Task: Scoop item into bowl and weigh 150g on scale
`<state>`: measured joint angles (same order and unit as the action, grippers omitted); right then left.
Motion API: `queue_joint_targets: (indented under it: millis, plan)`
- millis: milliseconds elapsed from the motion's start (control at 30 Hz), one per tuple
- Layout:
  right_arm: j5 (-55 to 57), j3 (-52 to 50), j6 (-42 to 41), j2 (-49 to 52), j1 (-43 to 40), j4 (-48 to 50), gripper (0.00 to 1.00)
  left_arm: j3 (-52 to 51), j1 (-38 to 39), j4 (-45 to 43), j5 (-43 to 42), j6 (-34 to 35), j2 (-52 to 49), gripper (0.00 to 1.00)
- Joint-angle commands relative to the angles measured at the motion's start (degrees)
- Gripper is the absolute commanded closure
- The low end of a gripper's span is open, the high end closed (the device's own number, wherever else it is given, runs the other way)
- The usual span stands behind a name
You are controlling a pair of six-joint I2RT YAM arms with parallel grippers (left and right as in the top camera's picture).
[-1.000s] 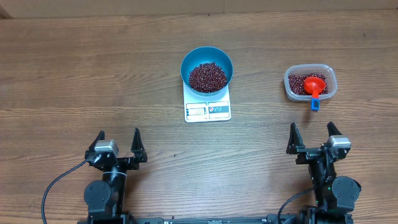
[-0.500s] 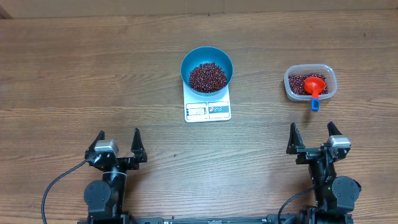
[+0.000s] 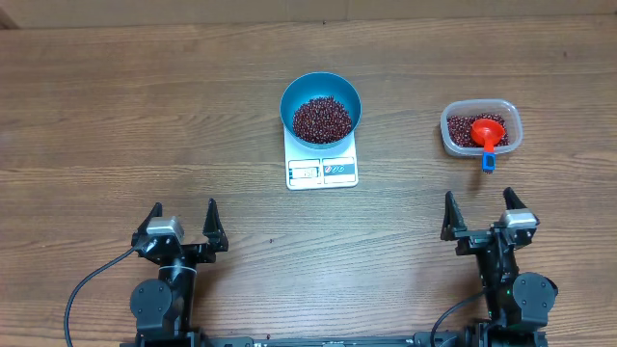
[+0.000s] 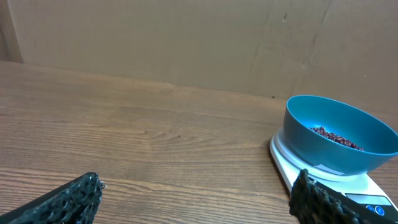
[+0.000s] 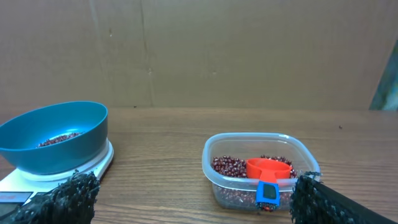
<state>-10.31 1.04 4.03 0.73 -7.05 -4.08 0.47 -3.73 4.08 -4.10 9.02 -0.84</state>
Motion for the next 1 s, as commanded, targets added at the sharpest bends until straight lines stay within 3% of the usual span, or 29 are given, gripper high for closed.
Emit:
queue_joint_targets:
  millis: [0,967]
  plan:
    - [-0.6,-0.6,2.4,-0.6,0.3,0.1,0.0,-0.2,0.1,0.1,0.0,0.7,0.6,0.0]
    - [-0.3,-0.6,5.0,-0.6,0.3,0.3,0.0,-0.2,0.1,0.1,0.0,0.7,0.6,0.0]
